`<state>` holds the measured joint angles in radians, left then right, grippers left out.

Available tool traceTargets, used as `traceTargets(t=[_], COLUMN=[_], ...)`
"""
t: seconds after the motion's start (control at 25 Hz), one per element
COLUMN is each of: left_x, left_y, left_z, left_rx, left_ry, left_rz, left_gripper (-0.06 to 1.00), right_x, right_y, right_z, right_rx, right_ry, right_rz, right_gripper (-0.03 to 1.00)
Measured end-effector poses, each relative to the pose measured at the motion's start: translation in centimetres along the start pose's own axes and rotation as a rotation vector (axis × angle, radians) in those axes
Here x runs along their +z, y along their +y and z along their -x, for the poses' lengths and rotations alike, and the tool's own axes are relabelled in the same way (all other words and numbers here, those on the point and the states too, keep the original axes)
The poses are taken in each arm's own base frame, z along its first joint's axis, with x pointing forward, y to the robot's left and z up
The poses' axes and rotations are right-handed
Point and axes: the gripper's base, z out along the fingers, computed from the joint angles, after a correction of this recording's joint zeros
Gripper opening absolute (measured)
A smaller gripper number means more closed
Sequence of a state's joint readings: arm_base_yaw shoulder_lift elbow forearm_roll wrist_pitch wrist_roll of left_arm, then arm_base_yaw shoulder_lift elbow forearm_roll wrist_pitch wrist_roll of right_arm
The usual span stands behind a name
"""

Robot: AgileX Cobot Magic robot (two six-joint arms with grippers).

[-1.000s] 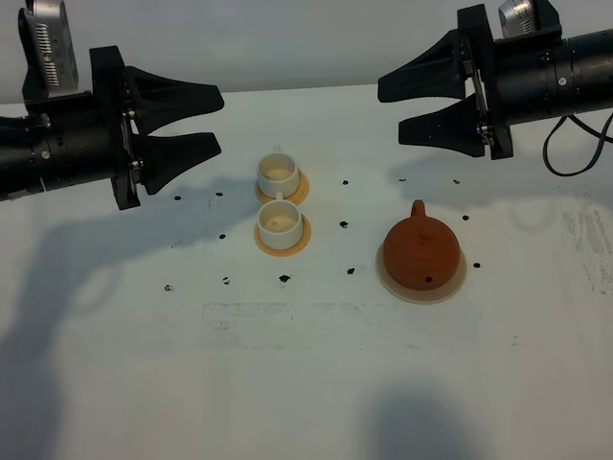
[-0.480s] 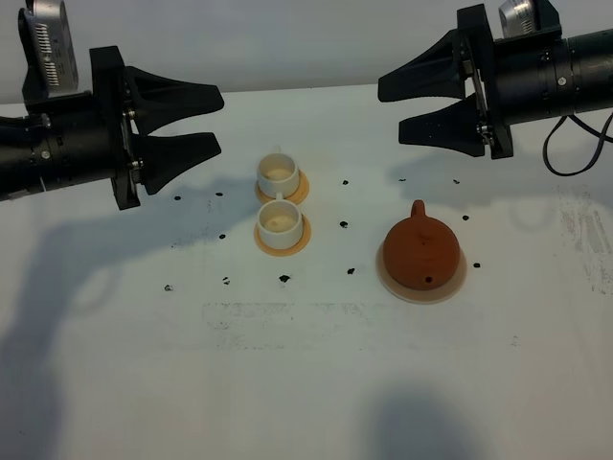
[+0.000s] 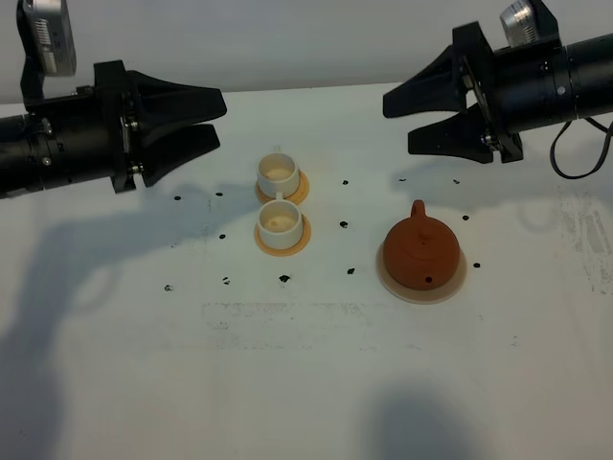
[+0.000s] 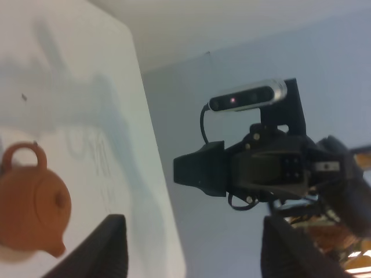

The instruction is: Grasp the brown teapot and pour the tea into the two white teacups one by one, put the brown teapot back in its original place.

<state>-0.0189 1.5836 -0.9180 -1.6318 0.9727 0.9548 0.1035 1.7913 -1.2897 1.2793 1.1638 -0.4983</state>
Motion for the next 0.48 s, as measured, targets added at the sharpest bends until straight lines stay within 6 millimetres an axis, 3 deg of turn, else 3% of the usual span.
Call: traceTargets(t=[0.28,0.48], left_x=[-0.5,-2.4], left_y=[-2.4,-4.9], left_z=[0.9,0.9], left_rx=[0.3,0.516], left_ry=[-0.013,-0.075], left_rz=[-0.028,0.133], left_gripper=[0.34,0.25], right_x=[-0.5,-1.1], right_y=[0.1,0.8], right_z=[0.6,1.3], right_rx=[-0.152,-0.234], right_ry=[0.021,0.02], right_rz=[-0.117,-0.186], right_gripper=[0.56,0.56])
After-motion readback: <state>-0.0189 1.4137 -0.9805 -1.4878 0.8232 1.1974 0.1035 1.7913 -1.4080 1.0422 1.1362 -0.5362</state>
